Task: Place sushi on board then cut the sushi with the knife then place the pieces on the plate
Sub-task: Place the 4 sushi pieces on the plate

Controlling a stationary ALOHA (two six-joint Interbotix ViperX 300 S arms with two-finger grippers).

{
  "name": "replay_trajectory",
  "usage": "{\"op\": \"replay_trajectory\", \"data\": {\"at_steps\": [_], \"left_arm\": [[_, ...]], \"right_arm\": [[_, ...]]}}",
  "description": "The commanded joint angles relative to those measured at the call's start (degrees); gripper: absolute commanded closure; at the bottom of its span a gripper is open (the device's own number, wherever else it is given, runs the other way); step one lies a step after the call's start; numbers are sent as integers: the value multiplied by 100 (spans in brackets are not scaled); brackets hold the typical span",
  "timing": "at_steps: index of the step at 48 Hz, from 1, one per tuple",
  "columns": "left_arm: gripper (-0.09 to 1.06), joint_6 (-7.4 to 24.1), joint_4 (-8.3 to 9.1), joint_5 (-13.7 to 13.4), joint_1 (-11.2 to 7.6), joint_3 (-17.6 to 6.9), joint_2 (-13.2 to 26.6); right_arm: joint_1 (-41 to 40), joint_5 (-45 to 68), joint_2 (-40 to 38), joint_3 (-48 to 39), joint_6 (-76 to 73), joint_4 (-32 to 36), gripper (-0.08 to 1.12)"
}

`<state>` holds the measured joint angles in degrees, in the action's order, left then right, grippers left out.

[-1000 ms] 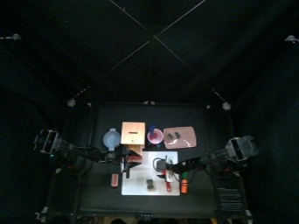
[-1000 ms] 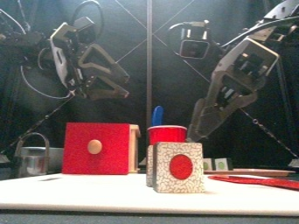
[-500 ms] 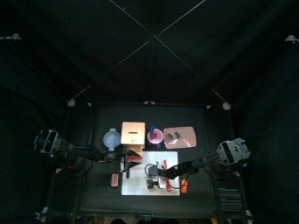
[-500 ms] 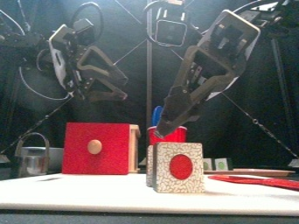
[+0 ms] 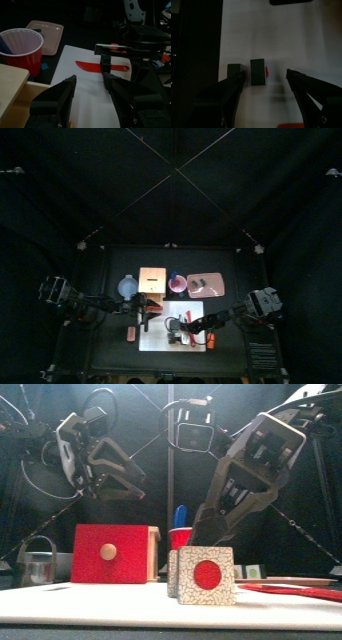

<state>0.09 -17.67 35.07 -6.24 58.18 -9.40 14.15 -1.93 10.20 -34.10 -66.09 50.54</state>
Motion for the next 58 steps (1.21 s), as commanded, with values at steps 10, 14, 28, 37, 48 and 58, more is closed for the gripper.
{"op": "replay_trajectory", "data": {"at_steps": [10, 14, 28, 37, 48, 58], "left_arm": [[12, 9, -185, 26, 35, 62, -88], [12, 9, -211, 26, 35, 79, -88], [12, 9, -299, 26, 35, 123, -88], [12, 9, -334, 26, 35, 141, -88], [12, 9, -343, 26, 35, 149, -88], [12, 9, -334, 26, 35, 176, -88]], "right_arm": [[-35, 35, -70, 53, 0, -26, 19], [-44, 35, -70, 53, 0, -35, 26], [-62, -123, -158, -9, 0, -44, 39], [-123, -1063, -721, -334, 0, -79, 39], [-404, -2593, -1723, -1011, -18, -861, 40], [-914, -2892, -2689, -1608, -44, -1494, 40]]}}
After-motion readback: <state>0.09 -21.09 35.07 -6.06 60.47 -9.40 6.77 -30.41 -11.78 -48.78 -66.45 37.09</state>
